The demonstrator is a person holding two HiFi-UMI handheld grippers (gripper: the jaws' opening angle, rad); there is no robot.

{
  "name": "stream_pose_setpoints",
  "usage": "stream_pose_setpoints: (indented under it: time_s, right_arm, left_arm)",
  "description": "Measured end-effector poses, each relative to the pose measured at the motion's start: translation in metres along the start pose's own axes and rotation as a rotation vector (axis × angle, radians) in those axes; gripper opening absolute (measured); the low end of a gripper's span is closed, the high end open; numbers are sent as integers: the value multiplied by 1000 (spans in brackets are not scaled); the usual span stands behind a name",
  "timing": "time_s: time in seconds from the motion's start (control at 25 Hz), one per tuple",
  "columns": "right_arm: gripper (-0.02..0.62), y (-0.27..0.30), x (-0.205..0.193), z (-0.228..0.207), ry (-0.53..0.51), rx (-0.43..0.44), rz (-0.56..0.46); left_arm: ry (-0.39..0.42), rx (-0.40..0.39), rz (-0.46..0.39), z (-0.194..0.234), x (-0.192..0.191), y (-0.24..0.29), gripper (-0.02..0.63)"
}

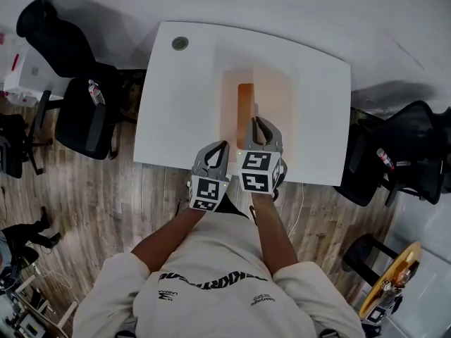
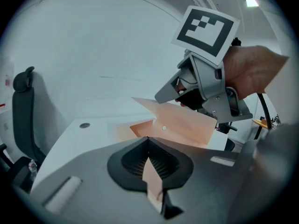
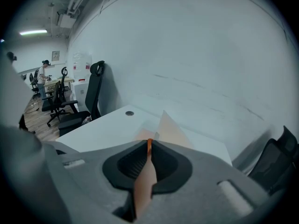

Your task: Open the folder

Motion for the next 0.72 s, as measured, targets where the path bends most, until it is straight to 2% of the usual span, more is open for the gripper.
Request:
stream_pose_setpoints:
  time_s: [0.28,0.52,0.72]
  right_arm:
    - [21,-9,0,-19,38,-19,-23]
    - [14,-17,1,-43,67,-51,-44]
    - [11,-23,-1,-66,99,-80,-64]
  left_arm:
    - [-25,-25,93,1,-14,17,-9]
    - [-10,-49,186,2,-26,35,-9]
    - [-38,-79,271,1,-36,49,-9]
Point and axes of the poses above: the fingertips, and each gripper's own axes: y forward along the fingers, z to its left, x out of its top, the point moved 9 cm from there along -y, backward along the fingers, and after that the axes turned 14 degrees about -x, right-handed, at the moved point
